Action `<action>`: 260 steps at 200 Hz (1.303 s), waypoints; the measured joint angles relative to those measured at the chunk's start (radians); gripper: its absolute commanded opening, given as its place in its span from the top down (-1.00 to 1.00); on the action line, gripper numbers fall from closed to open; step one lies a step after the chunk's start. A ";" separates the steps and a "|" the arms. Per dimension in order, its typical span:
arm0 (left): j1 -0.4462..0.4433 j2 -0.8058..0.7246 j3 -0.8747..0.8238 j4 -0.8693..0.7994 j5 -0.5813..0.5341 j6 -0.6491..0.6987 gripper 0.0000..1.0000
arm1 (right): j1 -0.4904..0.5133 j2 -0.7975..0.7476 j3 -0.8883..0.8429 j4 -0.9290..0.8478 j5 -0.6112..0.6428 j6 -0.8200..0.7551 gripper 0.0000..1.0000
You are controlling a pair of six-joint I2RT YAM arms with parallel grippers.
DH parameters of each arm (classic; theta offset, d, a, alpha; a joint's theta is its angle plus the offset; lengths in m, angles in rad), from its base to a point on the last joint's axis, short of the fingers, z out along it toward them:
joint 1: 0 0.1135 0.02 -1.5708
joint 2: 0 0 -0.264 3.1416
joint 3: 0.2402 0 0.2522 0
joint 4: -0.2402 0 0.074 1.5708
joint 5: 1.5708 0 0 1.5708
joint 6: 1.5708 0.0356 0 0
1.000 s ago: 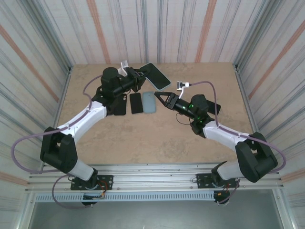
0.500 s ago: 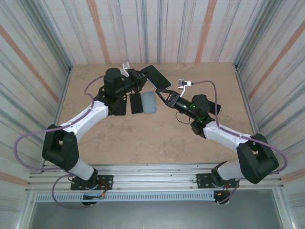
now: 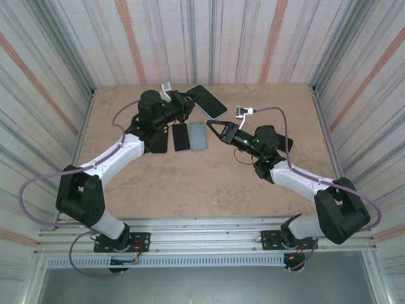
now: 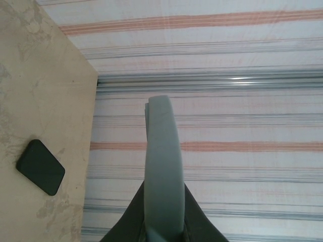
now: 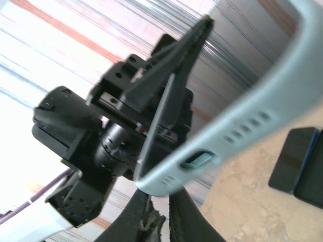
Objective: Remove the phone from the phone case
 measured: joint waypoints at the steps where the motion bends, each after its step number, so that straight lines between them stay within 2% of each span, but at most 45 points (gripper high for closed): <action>1: 0.000 0.000 0.000 0.000 0.000 0.000 0.89 | -0.002 0.000 0.000 -0.003 0.000 0.000 0.77; 16: -0.003 0.000 0.000 0.001 0.013 -0.007 0.88 | -0.028 0.001 -0.013 -0.023 0.009 -0.001 0.76; 39: -0.009 -0.001 0.000 -0.004 0.026 -0.006 0.88 | -0.058 0.002 -0.021 -0.029 0.009 -0.002 0.59; 74: -0.008 -0.005 -0.002 -0.008 0.027 -0.006 0.89 | -0.038 0.002 -0.011 -0.006 -0.066 -0.019 0.28; 104: -0.006 -0.005 -0.001 -0.016 0.027 0.000 0.89 | -0.007 0.002 0.011 -0.016 -0.118 -0.046 0.16; 125: -0.006 -0.005 0.001 -0.023 0.028 0.010 0.89 | 0.003 0.001 0.011 -0.006 -0.114 -0.053 0.17; 186: -0.008 -0.005 0.001 -0.024 0.027 0.024 0.89 | 0.002 -0.006 -0.006 0.058 -0.011 -0.009 0.46; 260: -0.010 -0.005 0.001 -0.011 -0.001 0.019 0.90 | -0.004 -0.004 -0.012 0.064 -0.029 0.029 0.76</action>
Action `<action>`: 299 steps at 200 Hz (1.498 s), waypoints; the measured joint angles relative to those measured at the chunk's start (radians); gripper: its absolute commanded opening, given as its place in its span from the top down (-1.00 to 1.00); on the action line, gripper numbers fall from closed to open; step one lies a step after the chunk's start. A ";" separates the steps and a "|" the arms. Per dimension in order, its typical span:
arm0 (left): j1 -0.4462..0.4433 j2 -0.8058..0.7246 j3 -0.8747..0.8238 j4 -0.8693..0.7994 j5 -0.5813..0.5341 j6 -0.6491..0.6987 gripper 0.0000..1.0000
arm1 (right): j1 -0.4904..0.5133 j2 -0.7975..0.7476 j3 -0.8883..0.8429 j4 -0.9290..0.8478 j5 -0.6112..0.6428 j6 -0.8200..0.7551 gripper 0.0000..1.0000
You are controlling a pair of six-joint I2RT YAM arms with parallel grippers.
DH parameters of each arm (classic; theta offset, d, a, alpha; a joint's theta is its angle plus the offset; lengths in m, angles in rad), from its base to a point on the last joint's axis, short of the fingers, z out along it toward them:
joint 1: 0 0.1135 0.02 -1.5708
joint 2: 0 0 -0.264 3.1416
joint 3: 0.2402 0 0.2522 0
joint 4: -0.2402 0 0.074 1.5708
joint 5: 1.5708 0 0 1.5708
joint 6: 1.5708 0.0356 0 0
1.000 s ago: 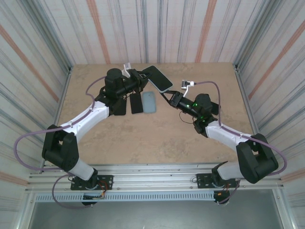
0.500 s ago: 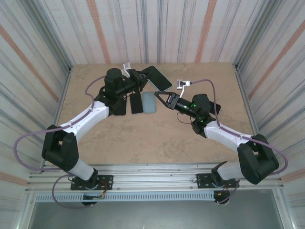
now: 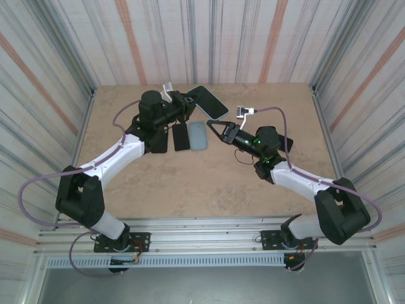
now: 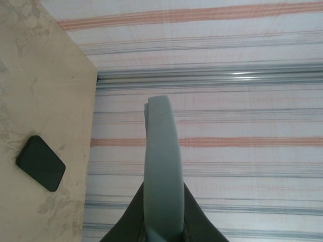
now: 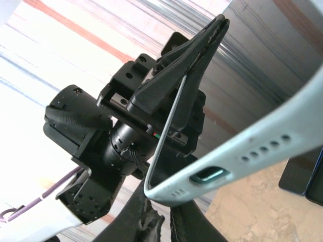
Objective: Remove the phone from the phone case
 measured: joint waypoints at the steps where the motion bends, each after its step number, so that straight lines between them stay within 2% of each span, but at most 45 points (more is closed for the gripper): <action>1: 0.000 0.000 0.000 0.000 0.000 0.000 0.90 | 0.000 0.000 -0.001 0.000 0.000 0.000 0.76; 31: 0.000 0.000 0.004 -0.005 -0.018 -0.002 0.90 | -0.027 0.000 -0.009 -0.003 -0.026 0.019 0.75; 86: -0.011 -0.004 0.017 -0.011 0.006 -0.002 0.90 | -0.053 0.010 -0.008 -0.008 -0.064 0.007 0.34; 118: -0.011 -0.004 0.032 -0.013 0.012 0.005 0.90 | -0.050 0.009 -0.008 0.000 -0.073 -0.011 0.28; 179: -0.011 0.005 0.034 -0.035 0.011 0.021 0.90 | -0.039 -0.008 -0.008 0.031 -0.087 -0.012 0.29; 236: -0.011 0.012 0.033 -0.034 0.012 0.024 0.90 | -0.039 -0.015 -0.009 0.017 -0.056 -0.008 0.54; 299: -0.011 0.011 0.031 -0.034 0.008 0.024 0.90 | -0.043 -0.012 -0.009 0.009 -0.032 0.029 0.56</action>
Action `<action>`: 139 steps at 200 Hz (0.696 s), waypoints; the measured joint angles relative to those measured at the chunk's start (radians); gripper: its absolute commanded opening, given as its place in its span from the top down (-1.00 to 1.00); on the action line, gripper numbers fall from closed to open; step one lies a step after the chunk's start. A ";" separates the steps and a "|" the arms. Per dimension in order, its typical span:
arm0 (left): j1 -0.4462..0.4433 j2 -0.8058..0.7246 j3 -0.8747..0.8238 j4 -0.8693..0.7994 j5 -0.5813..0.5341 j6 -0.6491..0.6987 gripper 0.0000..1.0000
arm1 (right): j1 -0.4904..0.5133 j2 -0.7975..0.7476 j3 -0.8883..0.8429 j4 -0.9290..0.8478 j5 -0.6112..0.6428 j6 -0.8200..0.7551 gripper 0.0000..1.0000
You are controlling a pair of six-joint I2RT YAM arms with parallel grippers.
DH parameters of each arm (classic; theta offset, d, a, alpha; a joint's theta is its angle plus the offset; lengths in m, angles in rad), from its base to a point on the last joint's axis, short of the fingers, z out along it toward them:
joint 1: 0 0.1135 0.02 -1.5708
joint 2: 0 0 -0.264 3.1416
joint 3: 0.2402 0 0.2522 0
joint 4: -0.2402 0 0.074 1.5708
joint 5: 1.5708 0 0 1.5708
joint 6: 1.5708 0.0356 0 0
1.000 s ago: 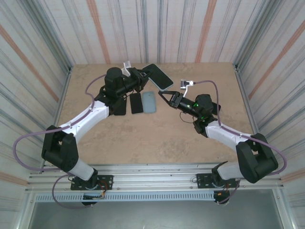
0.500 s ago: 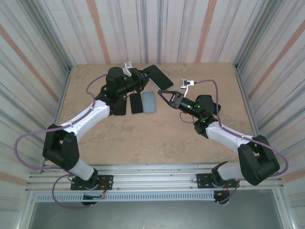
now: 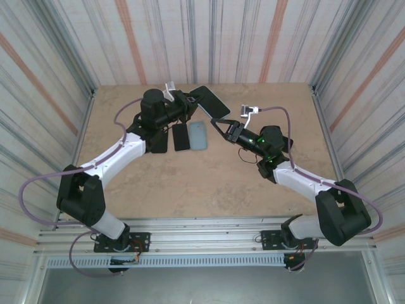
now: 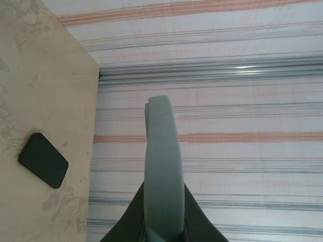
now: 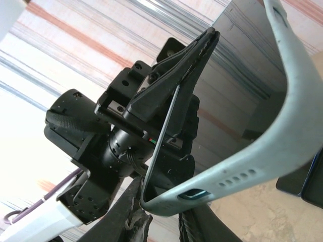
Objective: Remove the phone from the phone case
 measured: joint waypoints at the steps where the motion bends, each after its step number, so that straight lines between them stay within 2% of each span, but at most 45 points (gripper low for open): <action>1: 0.000 0.000 0.000 0.000 0.000 0.000 0.90 | 0.000 0.000 0.000 0.000 0.000 0.001 0.57; 67: 0.000 0.000 0.000 0.001 -0.021 -0.001 0.90 | -0.005 0.019 0.001 0.025 -0.015 0.047 0.74; 139: 0.005 0.028 0.003 0.007 -0.021 -0.051 0.97 | -0.031 0.021 0.032 -0.078 -0.064 0.030 0.82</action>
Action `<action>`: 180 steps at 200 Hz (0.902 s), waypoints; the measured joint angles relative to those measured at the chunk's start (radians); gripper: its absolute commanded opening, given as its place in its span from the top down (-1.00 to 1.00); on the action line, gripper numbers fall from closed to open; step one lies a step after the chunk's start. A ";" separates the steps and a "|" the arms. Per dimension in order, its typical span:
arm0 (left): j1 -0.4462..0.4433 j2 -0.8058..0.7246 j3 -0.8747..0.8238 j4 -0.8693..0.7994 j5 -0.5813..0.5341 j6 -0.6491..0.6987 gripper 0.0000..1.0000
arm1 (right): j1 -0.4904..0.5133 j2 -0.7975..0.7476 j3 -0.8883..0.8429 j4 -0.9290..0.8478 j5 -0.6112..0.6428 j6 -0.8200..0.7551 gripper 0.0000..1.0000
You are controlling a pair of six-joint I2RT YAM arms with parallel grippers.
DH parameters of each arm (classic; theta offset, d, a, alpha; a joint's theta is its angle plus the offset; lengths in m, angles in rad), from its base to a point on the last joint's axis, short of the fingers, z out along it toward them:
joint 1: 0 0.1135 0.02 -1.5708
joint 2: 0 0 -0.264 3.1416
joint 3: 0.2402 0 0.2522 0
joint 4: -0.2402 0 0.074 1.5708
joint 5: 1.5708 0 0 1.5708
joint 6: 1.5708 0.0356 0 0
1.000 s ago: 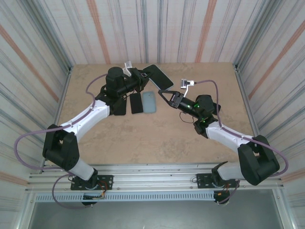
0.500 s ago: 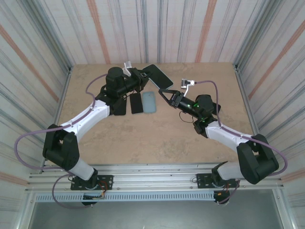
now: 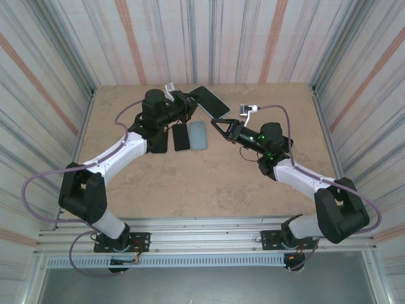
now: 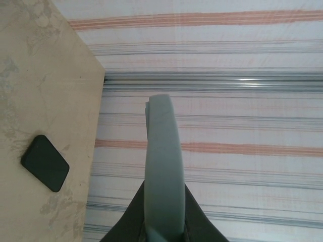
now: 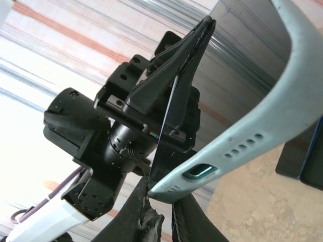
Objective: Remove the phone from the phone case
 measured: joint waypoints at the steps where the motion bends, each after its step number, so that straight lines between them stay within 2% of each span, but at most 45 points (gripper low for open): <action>1: 0.000 0.000 0.000 0.000 0.000 -0.002 0.97 | 0.000 0.000 0.001 -0.005 0.000 -0.003 0.82; 49: 0.006 0.022 0.028 -0.018 0.023 -0.040 0.98 | -0.029 0.014 0.041 -0.145 -0.052 -0.129 0.81; 72: 0.009 0.022 0.035 -0.036 0.036 -0.043 0.98 | -0.043 0.014 0.047 -0.157 -0.078 -0.158 0.77; 91: 0.014 0.022 0.039 -0.056 0.051 -0.027 0.99 | -0.049 0.010 0.048 -0.169 -0.093 -0.177 0.64; 131: 0.041 0.021 0.057 -0.094 0.101 0.069 1.00 | -0.077 -0.033 0.061 -0.274 -0.101 -0.243 0.24; 152: 0.069 0.017 0.068 -0.101 0.151 0.137 1.00 | -0.118 -0.075 0.077 -0.381 -0.105 -0.305 0.03; 180: 0.105 0.018 0.089 -0.090 0.233 0.249 1.00 | -0.160 -0.119 0.157 -0.605 -0.153 -0.469 -0.06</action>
